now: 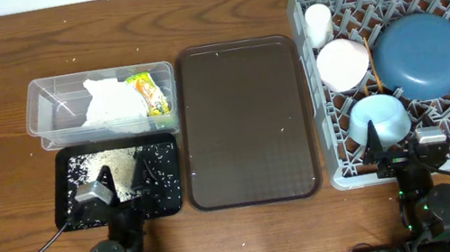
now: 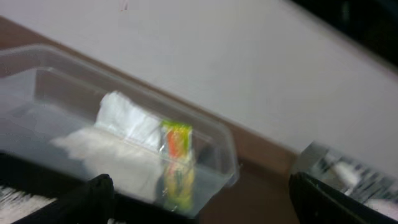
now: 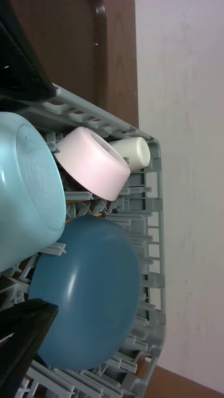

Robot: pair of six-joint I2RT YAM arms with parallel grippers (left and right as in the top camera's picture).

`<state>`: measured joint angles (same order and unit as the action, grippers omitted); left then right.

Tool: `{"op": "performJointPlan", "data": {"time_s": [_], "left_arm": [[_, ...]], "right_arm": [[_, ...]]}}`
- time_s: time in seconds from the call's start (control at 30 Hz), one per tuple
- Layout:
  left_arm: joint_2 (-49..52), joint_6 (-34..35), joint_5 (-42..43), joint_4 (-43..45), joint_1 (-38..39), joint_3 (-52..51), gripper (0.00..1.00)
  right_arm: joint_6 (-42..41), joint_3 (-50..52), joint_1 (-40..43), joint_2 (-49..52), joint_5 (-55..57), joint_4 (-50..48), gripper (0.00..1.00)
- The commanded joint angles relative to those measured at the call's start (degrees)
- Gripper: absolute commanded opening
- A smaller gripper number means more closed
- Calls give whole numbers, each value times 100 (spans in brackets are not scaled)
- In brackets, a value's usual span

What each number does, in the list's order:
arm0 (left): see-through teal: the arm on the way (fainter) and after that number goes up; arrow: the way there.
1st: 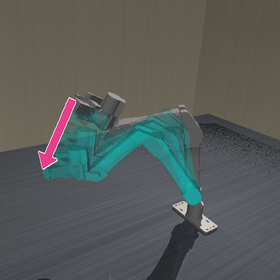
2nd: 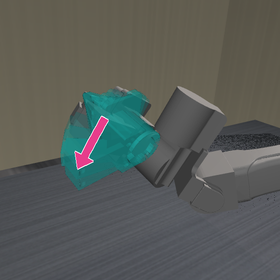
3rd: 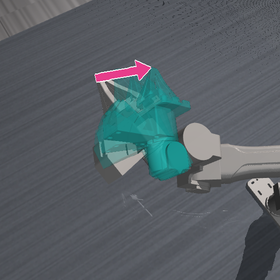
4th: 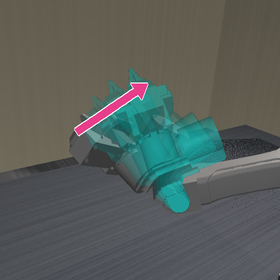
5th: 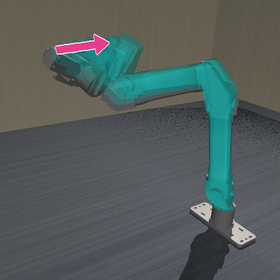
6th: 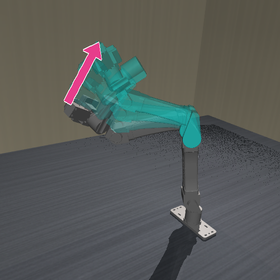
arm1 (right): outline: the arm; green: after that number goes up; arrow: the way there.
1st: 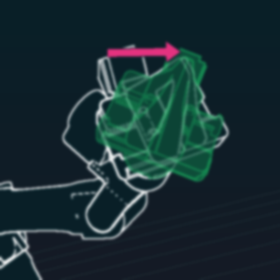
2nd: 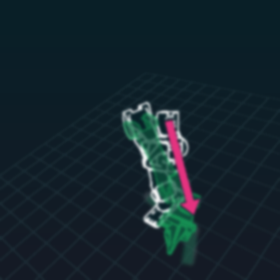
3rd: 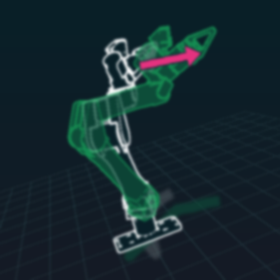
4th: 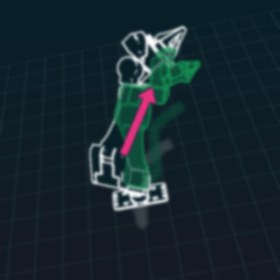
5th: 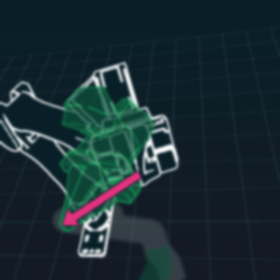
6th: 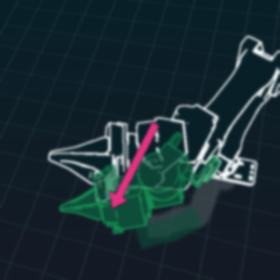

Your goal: Sort waste into correct bins and load items into the dishwasher rack

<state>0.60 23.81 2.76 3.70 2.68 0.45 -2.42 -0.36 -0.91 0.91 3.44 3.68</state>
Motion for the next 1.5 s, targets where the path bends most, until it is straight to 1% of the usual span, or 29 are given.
{"op": "performJointPlan", "data": {"time_s": [0.0, 0.13, 0.23, 0.33, 0.4, 0.7, 0.87, 1.47], "left_arm": [[-52, -898, -46, -201, -2, -22, 92], [-52, -2087, -48, -551, -2, -22, 92], [-52, -2708, -46, -754, -2, -22, 92], [-52, -3182, -48, -763, -2, -22, 92], [-52, -3377, -46, -763, -2, -22, 92], [-52, -3386, -26, -758, -31, -22, 92], [-52, -3388, -28, -758, -219, -22, 92], [-37, -3386, -28, -756, -223, -22, 92]], "right_arm": [[-72, 4, 35, -20, 15, 24, 99], [-72, 4, 35, -20, 15, 24, 99], [-72, 4, 35, -20, 15, 24, 99], [-72, 4, 35, -20, 15, 24, 99], [-72, 4, 35, -20, 15, 24, 99], [-72, 4, 35, -20, 15, 24, 99], [-72, 4, 35, -20, 15, 24, 99], [-72, 4, 35, -20, 15, 24, 99]]}}
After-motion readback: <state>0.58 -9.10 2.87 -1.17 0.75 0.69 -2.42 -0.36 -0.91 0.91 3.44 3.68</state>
